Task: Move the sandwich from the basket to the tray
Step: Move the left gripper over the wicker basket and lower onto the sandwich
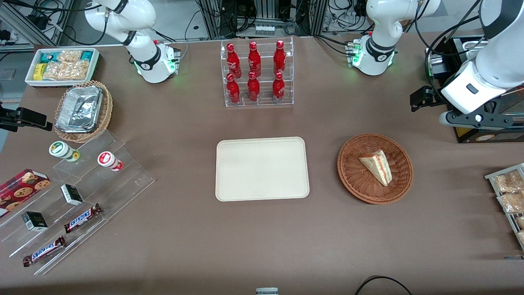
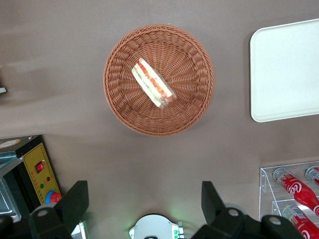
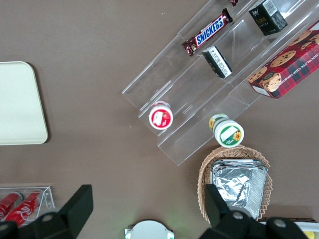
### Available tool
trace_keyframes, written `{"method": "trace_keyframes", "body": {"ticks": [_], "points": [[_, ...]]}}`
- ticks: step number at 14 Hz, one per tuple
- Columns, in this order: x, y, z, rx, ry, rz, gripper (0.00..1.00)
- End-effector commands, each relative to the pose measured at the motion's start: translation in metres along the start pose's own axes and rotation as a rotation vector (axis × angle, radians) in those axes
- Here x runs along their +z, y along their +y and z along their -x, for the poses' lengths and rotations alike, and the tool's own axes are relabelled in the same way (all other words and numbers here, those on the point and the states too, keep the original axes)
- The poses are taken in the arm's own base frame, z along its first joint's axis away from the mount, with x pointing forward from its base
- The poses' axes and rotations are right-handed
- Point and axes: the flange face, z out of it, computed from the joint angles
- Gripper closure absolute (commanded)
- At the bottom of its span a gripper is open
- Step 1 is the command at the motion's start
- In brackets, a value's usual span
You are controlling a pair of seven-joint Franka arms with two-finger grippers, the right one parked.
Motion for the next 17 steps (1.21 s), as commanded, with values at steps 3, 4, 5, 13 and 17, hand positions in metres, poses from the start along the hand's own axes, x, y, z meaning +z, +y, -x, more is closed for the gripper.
{"method": "trace_keyframes", "body": {"ticks": [3, 4, 5, 13, 17], "points": [[0.001, 0.000, -0.008, 0.018, 0.015, -0.006, 0.00], [0.008, 0.000, -0.013, 0.021, 0.001, 0.002, 0.00], [0.021, 0.000, -0.019, 0.021, -0.011, 0.004, 0.00], [0.150, 0.008, -0.037, 0.020, 0.053, -0.005, 0.00], [0.198, 0.009, -0.023, -0.011, 0.128, -0.011, 0.00]]}}
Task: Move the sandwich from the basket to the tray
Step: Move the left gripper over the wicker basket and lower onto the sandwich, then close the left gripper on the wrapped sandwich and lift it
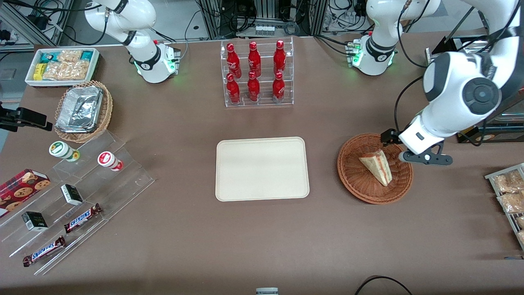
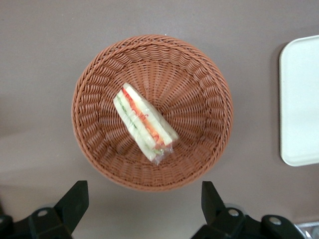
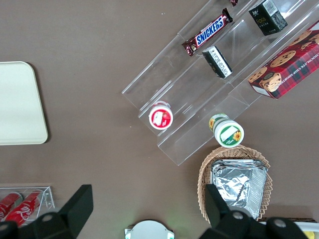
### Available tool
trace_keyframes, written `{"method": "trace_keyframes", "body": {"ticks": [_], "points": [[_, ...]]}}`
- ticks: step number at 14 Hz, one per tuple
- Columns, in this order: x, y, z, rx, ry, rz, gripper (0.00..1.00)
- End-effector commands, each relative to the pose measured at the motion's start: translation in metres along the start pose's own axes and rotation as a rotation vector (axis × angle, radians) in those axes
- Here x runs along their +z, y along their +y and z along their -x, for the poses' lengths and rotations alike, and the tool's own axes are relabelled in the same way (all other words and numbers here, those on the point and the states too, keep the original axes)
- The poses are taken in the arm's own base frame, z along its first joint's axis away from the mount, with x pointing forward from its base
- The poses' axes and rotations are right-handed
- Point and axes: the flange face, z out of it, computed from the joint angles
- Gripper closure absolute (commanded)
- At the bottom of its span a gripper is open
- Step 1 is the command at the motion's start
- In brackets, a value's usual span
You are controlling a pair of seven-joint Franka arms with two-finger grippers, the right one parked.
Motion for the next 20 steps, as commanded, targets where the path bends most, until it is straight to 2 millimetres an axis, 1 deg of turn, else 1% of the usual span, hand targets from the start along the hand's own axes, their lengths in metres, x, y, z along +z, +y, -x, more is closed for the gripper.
{"method": "trace_keyframes", "body": {"ticks": [1, 2, 3, 4, 7, 9, 14, 17, 20], "points": [[0.019, 0.001, 0.025, -0.046, 0.055, -0.022, 0.00], [0.028, 0.001, 0.027, -0.090, 0.075, -0.019, 0.00], [0.033, 0.002, 0.027, -0.139, 0.088, -0.016, 0.00], [0.035, 0.002, 0.026, -0.191, 0.088, -0.013, 0.00], [0.039, 0.002, 0.023, -0.418, 0.107, 0.004, 0.00], [0.049, 0.002, 0.021, -0.532, 0.108, 0.014, 0.00], [0.086, 0.004, 0.011, -0.834, 0.071, 0.033, 0.00], [0.100, 0.006, 0.008, -0.843, 0.067, 0.038, 0.00], [0.122, 0.006, 0.004, -0.844, 0.055, 0.043, 0.00]]}}
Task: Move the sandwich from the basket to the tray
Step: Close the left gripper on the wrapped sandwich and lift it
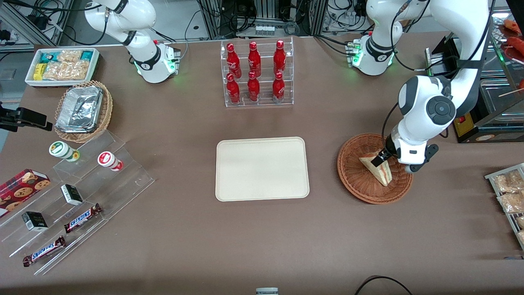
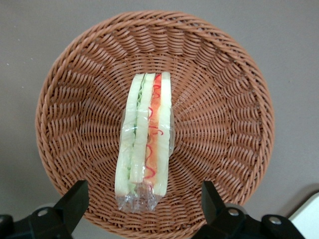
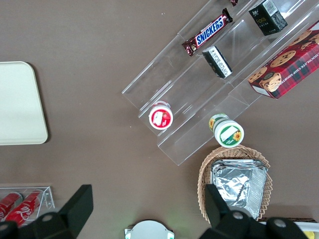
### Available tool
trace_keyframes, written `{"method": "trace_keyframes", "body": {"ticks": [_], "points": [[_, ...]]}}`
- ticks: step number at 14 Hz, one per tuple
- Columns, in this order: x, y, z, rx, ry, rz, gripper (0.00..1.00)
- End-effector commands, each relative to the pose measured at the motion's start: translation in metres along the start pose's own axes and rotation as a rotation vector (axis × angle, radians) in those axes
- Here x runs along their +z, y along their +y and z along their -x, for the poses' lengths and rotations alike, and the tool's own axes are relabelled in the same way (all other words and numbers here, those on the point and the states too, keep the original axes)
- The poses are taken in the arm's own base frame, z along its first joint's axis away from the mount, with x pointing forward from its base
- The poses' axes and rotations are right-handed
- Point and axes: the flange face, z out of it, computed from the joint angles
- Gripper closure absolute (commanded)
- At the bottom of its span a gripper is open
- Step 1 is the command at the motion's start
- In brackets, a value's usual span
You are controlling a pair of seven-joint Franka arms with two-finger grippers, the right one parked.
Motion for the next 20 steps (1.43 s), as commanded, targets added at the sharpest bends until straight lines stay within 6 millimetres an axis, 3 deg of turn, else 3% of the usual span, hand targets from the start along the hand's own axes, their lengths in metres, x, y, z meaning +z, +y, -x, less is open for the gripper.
{"method": "trace_keyframes", "body": {"ticks": [1, 7, 8, 9, 10, 11, 14, 16, 19, 20], "points": [[0.019, 0.004, 0.000, -0.014, 0.008, 0.006, 0.00], [0.055, 0.005, -0.003, -0.012, -0.008, 0.009, 0.00], [0.056, 0.004, -0.003, -0.012, -0.010, 0.007, 0.05], [0.058, 0.002, -0.002, -0.011, -0.014, 0.002, 0.40], [0.059, 0.000, -0.001, -0.006, -0.015, -0.003, 0.83], [0.059, -0.001, 0.000, 0.006, -0.014, -0.012, 1.00], [0.057, -0.006, 0.004, 0.087, 0.004, -0.105, 1.00], [0.041, -0.004, 0.004, 0.108, 0.017, -0.119, 1.00], [-0.008, 0.017, -0.010, 0.185, -0.005, -0.152, 1.00], [-0.031, 0.035, -0.008, 0.214, -0.018, -0.157, 1.00]]}}
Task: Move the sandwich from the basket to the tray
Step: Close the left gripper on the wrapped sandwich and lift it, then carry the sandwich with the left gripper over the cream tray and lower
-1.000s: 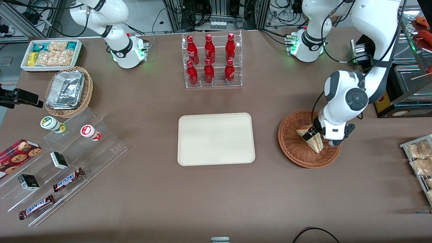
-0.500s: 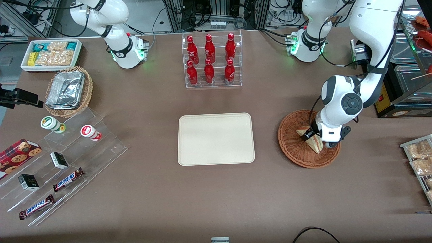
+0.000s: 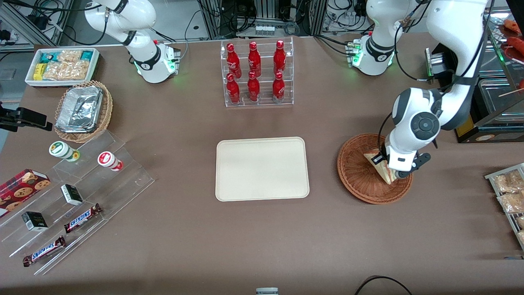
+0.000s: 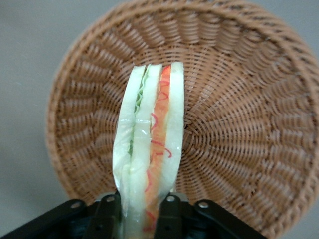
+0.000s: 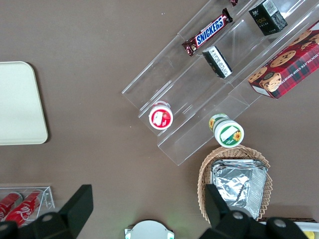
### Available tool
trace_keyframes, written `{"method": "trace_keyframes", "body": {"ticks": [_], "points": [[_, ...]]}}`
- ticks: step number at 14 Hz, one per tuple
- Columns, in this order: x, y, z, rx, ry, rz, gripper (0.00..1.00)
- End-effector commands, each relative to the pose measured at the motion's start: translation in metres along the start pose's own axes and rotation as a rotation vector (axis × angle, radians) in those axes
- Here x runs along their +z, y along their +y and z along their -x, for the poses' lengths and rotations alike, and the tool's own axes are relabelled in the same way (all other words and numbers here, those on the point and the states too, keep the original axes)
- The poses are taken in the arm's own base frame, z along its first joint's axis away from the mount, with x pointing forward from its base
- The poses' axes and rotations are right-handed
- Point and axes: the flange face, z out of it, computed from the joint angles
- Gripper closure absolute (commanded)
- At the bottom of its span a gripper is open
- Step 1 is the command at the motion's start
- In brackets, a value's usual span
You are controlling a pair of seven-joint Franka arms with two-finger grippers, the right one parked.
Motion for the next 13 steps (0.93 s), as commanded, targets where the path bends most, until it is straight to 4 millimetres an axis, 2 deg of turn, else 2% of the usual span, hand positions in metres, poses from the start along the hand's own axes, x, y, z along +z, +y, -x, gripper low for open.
{"method": "trace_keyframes", "body": {"ticks": [1, 2, 4, 9, 12, 13], "points": [[-0.065, 0.033, -0.003, 0.083, -0.009, -0.016, 1.00], [-0.078, 0.050, -0.001, 0.109, -0.015, -0.012, 1.00], [-0.089, 0.089, 0.010, 0.170, -0.030, 0.013, 1.00], [-0.080, 0.193, 0.067, 0.271, -0.052, 0.076, 1.00], [-0.058, 0.260, 0.116, 0.373, -0.070, 0.091, 1.00], [-0.054, 0.277, 0.131, 0.393, -0.070, 0.095, 1.00]]}}
